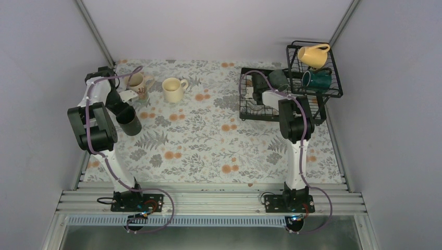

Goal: Unload the cups from the dish rack

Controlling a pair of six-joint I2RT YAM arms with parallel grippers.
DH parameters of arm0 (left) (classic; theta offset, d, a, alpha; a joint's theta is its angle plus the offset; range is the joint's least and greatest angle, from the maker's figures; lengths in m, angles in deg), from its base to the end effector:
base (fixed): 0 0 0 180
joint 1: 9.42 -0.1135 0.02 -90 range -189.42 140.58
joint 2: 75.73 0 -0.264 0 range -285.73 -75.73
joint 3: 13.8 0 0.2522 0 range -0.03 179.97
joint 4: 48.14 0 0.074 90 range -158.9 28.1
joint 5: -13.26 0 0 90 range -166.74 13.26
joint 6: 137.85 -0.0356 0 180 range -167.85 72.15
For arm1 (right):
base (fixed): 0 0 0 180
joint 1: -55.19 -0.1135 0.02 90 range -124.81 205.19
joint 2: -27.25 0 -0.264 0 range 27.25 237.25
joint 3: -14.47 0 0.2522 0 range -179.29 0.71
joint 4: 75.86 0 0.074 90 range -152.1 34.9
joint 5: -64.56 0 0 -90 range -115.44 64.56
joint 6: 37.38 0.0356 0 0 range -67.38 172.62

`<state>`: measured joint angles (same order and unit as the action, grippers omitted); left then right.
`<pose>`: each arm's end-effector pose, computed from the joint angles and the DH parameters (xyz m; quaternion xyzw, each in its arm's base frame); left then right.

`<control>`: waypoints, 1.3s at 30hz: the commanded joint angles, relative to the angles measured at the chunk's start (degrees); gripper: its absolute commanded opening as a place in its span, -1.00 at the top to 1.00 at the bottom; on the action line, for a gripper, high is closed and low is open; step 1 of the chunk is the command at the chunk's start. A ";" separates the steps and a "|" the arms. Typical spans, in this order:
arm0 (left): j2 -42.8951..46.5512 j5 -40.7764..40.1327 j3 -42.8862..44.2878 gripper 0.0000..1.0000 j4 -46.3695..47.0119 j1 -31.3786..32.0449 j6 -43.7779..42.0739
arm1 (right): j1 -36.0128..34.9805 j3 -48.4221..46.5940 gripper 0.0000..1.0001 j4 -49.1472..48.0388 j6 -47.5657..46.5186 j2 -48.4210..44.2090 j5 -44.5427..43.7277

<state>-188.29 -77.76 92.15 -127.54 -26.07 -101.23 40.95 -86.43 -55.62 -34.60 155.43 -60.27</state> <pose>0.3633 0.1093 0.2189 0.3146 0.9486 0.0273 0.0234 0.4674 0.0976 0.1293 -0.6199 0.6469 -0.4298 0.1120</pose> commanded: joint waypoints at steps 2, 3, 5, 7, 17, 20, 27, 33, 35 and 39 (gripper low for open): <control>0.26 0.92 2.44 0.19 -1.83 0.02 -0.40 | -0.77 -1.46 0.73 -5.30 -2.06 -1.38 -2.61; 0.38 0.99 2.83 0.16 -2.08 0.03 -0.47 | -0.85 -1.81 0.75 -4.71 -1.75 -1.62 -2.67; 0.47 1.39 3.65 0.14 -2.58 0.12 -0.60 | -1.02 -2.25 0.78 -3.75 -1.16 -2.42 -2.57; 0.58 1.54 4.41 0.14 -3.01 0.23 -0.59 | -1.20 -3.41 0.80 -1.25 0.76 -3.06 -1.86; 0.88 2.36 6.12 0.00 -5.28 0.83 -0.84 | -1.32 -6.68 0.91 10.80 9.63 -7.61 3.73; 1.18 2.99 7.33 -0.04 -6.24 1.14 -0.85 | -1.25 -8.39 0.92 15.68 13.18 -9.21 6.76; 2.80 4.57 10.96 -0.14 -8.99 1.56 -1.82 | -0.48 -10.75 0.92 24.21 18.67 -13.27 13.40; 3.24 6.28 14.71 -0.39 -12.04 2.20 -2.10 | 0.21 -11.70 0.92 30.24 21.96 -15.51 19.03; 3.98 6.21 14.90 -0.41 -12.05 2.46 -2.24 | 0.25 -11.87 0.92 31.77 22.95 -16.29 20.60; 5.39 6.32 15.94 -0.43 -12.05 3.09 -1.99 | 0.37 -12.49 0.92 34.52 24.57 -18.77 25.93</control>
<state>-185.77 -72.78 105.85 -138.06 -23.64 -102.85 40.82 -95.80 -23.31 -13.42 141.77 -40.09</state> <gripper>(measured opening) 0.710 0.065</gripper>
